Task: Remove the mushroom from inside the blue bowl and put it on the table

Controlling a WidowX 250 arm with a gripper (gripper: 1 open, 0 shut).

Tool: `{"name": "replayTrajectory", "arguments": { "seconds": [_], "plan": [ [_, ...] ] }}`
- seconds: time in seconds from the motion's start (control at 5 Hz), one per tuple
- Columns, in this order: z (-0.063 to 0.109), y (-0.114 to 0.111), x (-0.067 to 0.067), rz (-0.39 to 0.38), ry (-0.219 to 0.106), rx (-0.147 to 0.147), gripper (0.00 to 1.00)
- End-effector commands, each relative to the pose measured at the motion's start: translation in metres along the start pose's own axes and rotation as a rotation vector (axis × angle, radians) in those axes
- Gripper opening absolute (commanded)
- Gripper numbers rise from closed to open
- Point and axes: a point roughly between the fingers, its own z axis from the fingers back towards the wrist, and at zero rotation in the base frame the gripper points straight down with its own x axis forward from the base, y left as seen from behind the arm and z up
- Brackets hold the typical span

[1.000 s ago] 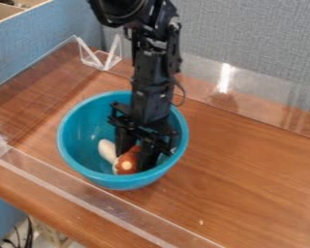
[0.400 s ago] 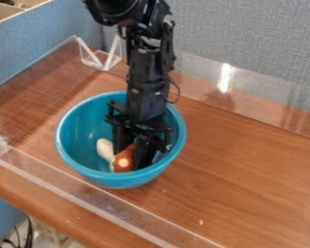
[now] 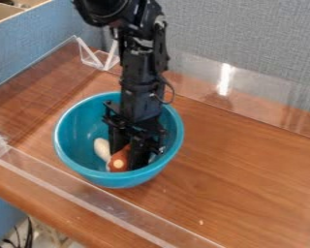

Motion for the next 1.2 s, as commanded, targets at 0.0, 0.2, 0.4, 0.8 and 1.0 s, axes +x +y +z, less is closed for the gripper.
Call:
{"name": "replayTrajectory", "arguments": {
  "seconds": [0.0,0.2,0.4,0.8,1.0],
  "plan": [
    [0.014,0.007,-0.001,-0.057,-0.029,0.024,0.0],
    [0.02,0.008,-0.001,-0.117,-0.028,0.034,0.0],
    [0.026,0.008,0.0,-0.177,-0.027,0.043,0.0],
    [0.038,0.003,0.0,-0.214,-0.073,0.051,0.0],
    [0.058,-0.014,0.005,-0.266,-0.115,0.062,0.0]
  ]
}}
